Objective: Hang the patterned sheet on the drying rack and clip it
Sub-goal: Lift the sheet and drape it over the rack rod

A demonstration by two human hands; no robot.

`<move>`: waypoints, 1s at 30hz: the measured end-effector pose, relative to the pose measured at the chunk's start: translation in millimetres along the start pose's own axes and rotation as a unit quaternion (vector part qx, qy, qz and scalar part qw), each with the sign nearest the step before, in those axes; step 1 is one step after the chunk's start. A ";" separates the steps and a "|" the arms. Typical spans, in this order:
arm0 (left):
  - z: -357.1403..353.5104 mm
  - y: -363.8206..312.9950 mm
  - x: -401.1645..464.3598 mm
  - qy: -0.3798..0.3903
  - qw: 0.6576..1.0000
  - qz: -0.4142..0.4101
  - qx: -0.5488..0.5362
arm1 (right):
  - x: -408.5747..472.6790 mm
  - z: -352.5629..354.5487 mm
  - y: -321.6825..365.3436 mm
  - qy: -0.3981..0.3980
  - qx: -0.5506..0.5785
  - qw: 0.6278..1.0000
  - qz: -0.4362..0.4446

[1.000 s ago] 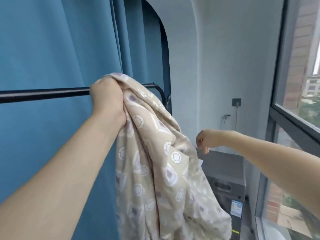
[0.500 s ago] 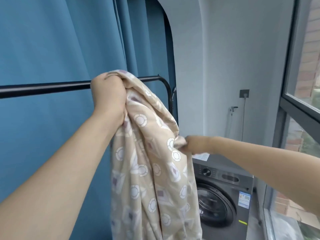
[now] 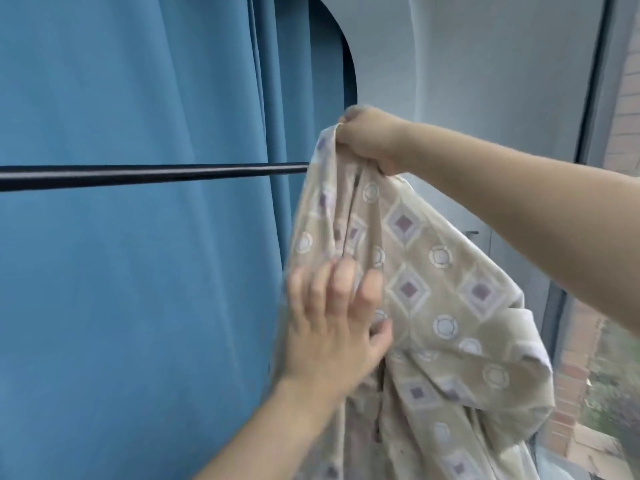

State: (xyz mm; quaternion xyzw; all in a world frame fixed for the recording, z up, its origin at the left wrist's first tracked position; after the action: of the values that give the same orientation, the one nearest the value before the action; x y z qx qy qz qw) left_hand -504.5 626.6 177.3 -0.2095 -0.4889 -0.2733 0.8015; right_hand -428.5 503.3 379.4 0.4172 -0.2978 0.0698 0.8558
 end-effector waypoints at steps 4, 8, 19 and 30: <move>-35.3 -15.1 -17.3 0.119 0.981 0.148 -0.041 | 3.4 -12.6 14.0 0.012 -0.112 0.993 0.046; -61.0 13.9 -6.4 0.182 0.949 0.243 -0.080 | 7.8 -12.8 14.3 0.001 -0.173 0.980 0.097; 17.7 62.1 109.9 0.022 0.862 0.352 -0.365 | -51.2 4.4 -66.3 0.103 0.058 0.992 -0.044; 43.6 71.6 164.9 0.117 0.878 0.364 -0.288 | -102.8 -31.9 -61.8 0.286 -0.009 0.958 -0.026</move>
State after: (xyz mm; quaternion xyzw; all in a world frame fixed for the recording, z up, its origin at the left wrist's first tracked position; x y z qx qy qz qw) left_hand -426.2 669.1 339.4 -0.5608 -0.1800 -0.1134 0.8001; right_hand -475.0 501.0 264.3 0.3793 -0.0309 0.1612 0.9106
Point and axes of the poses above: each hand's wrist, its own x-axis towards the middle knuckle, its own z-axis out of the back of the hand, y = z × x, the point moved 3 cm from there along x, towards the middle knuckle, and after that the axes turned 9 degrees about z, right-handed, at the moved point
